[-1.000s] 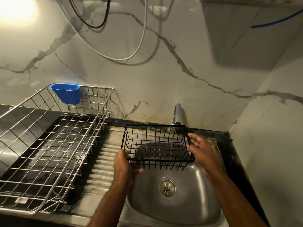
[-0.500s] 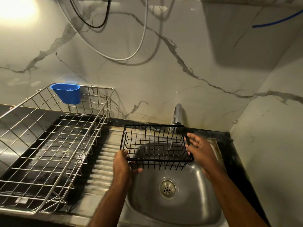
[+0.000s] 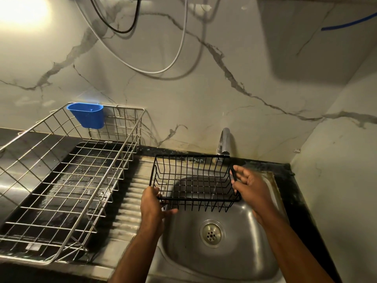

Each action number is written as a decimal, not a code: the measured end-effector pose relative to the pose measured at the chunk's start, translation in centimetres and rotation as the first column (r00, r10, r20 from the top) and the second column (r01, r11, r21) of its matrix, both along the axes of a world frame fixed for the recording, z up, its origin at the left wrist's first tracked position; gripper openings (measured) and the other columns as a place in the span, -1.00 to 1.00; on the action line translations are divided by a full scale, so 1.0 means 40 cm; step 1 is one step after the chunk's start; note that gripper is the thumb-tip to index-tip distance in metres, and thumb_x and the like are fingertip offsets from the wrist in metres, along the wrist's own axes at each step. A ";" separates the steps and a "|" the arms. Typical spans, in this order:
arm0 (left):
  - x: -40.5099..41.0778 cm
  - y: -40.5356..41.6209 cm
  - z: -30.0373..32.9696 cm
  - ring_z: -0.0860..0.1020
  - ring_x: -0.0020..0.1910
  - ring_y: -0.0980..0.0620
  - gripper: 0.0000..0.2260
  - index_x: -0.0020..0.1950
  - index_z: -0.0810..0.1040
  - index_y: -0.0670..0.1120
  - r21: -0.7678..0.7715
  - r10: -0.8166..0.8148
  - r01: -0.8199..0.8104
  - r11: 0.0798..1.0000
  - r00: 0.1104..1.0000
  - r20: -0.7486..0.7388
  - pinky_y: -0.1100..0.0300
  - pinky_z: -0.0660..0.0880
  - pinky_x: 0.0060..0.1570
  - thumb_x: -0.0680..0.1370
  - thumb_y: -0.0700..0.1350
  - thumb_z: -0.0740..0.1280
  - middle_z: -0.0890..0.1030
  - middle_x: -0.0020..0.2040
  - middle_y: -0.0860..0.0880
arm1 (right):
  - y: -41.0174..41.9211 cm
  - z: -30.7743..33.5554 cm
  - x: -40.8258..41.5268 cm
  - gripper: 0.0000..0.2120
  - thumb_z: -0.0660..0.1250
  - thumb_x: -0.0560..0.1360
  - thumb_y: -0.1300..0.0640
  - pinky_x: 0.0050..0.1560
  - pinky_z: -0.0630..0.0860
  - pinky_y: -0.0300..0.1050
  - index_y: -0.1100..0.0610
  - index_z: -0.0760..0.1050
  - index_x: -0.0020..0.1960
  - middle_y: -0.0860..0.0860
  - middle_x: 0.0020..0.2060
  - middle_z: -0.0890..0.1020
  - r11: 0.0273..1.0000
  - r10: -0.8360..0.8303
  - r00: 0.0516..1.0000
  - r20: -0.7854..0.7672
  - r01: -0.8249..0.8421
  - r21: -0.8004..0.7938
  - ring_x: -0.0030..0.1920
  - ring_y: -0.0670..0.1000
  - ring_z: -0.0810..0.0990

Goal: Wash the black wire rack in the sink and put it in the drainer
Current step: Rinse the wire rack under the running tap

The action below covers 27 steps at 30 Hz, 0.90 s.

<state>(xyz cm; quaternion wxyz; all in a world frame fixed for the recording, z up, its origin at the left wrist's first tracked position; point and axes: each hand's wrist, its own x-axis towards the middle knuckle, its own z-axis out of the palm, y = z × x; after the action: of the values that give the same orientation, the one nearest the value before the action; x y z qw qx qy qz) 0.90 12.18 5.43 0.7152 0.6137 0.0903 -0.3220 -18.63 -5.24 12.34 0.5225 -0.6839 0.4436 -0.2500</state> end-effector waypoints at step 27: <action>0.000 0.008 0.013 0.49 0.18 -0.25 -0.65 0.25 0.49 -0.13 -0.012 0.039 -0.038 0.999 0.999 0.022 0.00 0.60 -0.36 0.58 0.01 0.12 0.44 0.21 -0.20 | 0.002 -0.015 0.001 -0.47 0.34 0.53 0.31 0.25 0.51 0.00 -0.06 0.41 0.43 0.02 0.37 0.53 0.999 0.018 1.000 0.010 -0.018 -0.033 0.32 -0.03 0.53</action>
<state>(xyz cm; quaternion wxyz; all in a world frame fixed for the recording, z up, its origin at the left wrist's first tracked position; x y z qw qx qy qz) 0.89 12.52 5.97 0.7257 0.6113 0.0922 -0.3018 -18.59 -5.18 11.73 0.5159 -0.6950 0.4304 -0.2561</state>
